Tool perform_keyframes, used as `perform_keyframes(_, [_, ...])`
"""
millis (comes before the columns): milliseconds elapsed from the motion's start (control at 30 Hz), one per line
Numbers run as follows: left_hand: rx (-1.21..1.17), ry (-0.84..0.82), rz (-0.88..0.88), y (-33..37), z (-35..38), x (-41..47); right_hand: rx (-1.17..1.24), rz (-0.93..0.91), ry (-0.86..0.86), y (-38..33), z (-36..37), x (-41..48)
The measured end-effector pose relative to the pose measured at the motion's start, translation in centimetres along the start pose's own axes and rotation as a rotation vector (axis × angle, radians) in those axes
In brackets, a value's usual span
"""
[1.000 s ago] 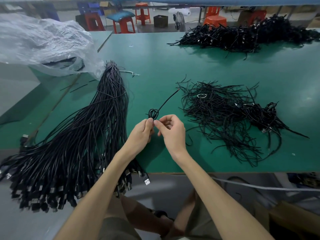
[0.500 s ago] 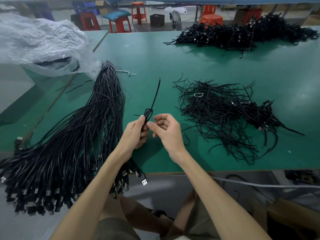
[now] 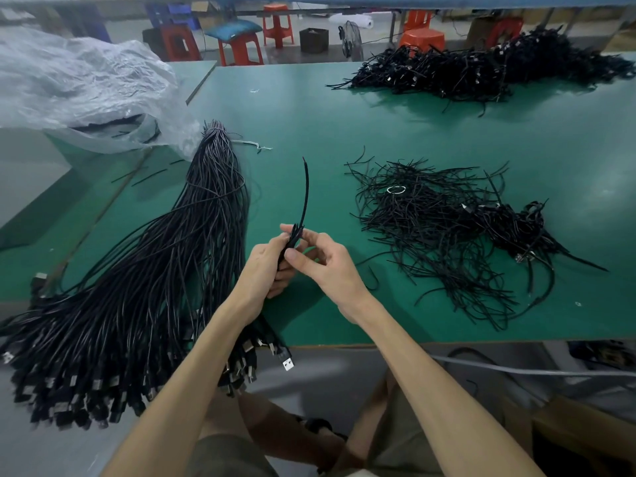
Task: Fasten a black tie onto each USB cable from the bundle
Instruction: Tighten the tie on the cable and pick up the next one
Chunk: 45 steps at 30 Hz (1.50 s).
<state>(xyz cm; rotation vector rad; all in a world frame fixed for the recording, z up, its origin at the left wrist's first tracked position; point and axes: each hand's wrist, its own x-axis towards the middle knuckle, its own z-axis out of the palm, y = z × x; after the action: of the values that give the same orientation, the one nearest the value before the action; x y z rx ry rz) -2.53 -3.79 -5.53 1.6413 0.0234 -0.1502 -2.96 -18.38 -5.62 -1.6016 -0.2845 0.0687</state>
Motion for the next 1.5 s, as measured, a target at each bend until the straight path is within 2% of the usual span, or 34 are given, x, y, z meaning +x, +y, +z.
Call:
perform_keyframes(133, [0.017, -0.035, 0.022, -0.1, -0.1, -0.1, -0.02, 0.009, -0.038, -0.1, 0.1, 0.0])
perform_keyframes(333, [-0.047, 0.012, -0.004, 0.0, -0.1, -0.1, -0.004, 0.053, 0.032, 0.0, 0.3, 0.0])
perform_keyframes(667, [-0.043, 0.07, 0.022, -0.1, 0.0, -0.2, -0.34, -0.107, 0.158, 0.9, 1.2, -0.2])
perform_keyframes(867, [-0.022, 0.085, -0.003, 0.0, 0.1, -0.2, -0.382, -0.111, 0.139, 0.8, 1.3, -0.4])
perform_keyframes(1067, [0.009, 0.067, -0.027, 0.1, 0.2, -0.2, -0.379, -0.131, 0.19, 0.7, 1.1, -0.4])
perform_keyframes(1367, [-0.036, 0.12, -0.044, 0.4, -0.1, 0.0, -0.488, -0.269, 0.213, 0.6, 1.6, -0.9])
perform_keyframes(1500, [-0.053, 0.089, -0.05, 0.4, -0.3, -0.1, -0.494, -0.277, 0.22, 0.7, 1.6, -0.8])
